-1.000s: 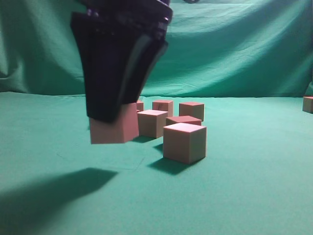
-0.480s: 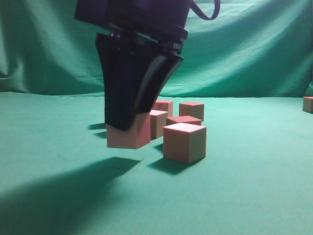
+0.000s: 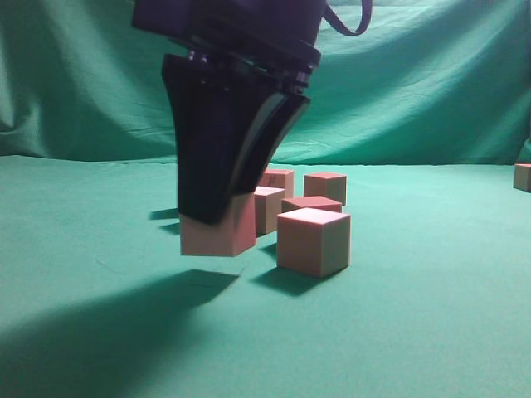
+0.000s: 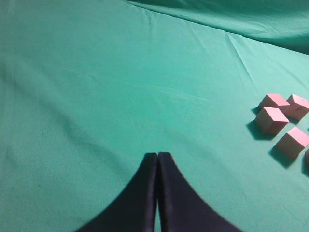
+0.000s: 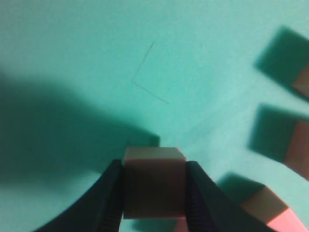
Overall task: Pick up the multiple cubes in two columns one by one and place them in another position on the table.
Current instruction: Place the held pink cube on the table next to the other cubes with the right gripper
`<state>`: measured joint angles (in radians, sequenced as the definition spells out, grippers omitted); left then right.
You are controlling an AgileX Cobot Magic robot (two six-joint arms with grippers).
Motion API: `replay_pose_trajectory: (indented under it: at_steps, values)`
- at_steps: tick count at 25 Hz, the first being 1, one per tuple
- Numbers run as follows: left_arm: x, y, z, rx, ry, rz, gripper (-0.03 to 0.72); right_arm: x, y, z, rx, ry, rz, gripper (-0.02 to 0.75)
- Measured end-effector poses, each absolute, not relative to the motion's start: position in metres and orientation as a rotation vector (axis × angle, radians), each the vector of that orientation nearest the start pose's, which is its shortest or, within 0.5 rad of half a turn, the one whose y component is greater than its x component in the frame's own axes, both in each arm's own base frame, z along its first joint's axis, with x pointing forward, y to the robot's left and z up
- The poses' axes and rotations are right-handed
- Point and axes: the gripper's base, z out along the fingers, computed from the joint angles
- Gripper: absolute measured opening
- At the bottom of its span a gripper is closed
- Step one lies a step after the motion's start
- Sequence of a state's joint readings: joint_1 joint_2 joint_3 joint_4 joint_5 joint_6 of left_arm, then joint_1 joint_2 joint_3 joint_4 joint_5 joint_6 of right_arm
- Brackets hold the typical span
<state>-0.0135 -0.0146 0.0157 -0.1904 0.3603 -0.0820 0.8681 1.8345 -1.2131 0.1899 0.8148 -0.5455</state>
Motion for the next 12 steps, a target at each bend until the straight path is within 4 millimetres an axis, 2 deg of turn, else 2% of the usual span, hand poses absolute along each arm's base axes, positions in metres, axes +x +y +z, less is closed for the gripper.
replay_pose_trajectory:
  at_steps: [5,8,12]
  values:
    - [0.052,-0.007,0.177,-0.181,1.837,-0.253,0.000,0.222,0.284,0.188,-1.756,2.335,0.304,0.274]
    - [0.052,-0.007,0.177,-0.181,1.837,-0.253,0.000,0.223,0.286,0.177,-1.773,2.367,0.309,0.274]
    - [0.052,-0.007,0.177,-0.181,1.837,-0.253,0.000,0.223,0.285,0.175,-1.790,2.371,0.298,0.274]
